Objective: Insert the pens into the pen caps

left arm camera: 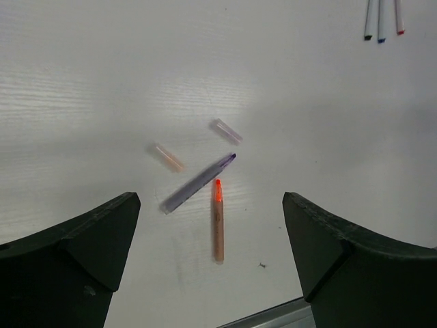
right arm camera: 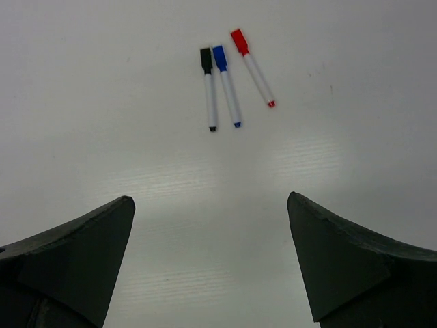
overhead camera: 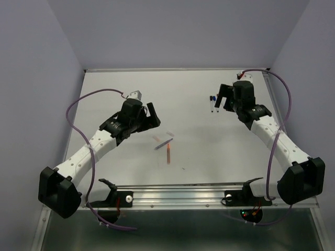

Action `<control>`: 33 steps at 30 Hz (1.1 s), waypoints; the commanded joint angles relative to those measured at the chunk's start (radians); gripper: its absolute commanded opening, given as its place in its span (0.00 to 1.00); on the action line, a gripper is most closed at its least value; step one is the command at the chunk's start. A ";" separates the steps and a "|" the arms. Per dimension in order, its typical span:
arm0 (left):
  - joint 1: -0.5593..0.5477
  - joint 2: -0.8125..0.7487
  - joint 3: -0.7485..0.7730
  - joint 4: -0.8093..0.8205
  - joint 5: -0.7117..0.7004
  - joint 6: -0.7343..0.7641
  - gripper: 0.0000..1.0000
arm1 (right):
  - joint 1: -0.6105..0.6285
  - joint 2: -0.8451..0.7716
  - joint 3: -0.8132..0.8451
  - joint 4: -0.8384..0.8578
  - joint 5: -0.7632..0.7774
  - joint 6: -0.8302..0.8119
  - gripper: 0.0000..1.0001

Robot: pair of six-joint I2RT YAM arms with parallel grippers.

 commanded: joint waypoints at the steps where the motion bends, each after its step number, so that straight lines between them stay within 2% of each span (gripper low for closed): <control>1: -0.036 0.026 -0.045 0.027 0.069 0.074 0.99 | -0.008 -0.063 -0.084 -0.004 0.010 0.035 1.00; 9: -0.128 0.068 -0.145 0.109 0.066 0.120 0.99 | -0.008 -0.080 -0.126 -0.029 -0.022 0.000 1.00; 14: -0.136 0.102 -0.225 0.297 0.158 0.175 0.99 | -0.008 -0.063 -0.127 -0.035 -0.028 -0.012 1.00; 18: -0.137 0.173 -0.211 0.279 0.094 0.206 0.99 | -0.008 -0.036 -0.113 -0.048 -0.070 -0.021 1.00; 20: -0.137 0.200 -0.190 0.242 -0.004 0.205 0.99 | -0.008 -0.031 -0.110 -0.052 -0.082 -0.023 1.00; 23: -0.137 0.245 -0.165 0.226 -0.026 0.225 0.98 | -0.008 -0.024 -0.103 -0.053 -0.083 -0.024 1.00; 27: -0.137 0.294 -0.164 0.223 -0.049 0.229 0.80 | -0.008 -0.014 -0.097 -0.056 -0.090 -0.028 1.00; 33: -0.160 0.357 -0.127 0.200 -0.092 0.240 0.73 | -0.008 -0.008 -0.095 -0.061 -0.090 -0.029 1.00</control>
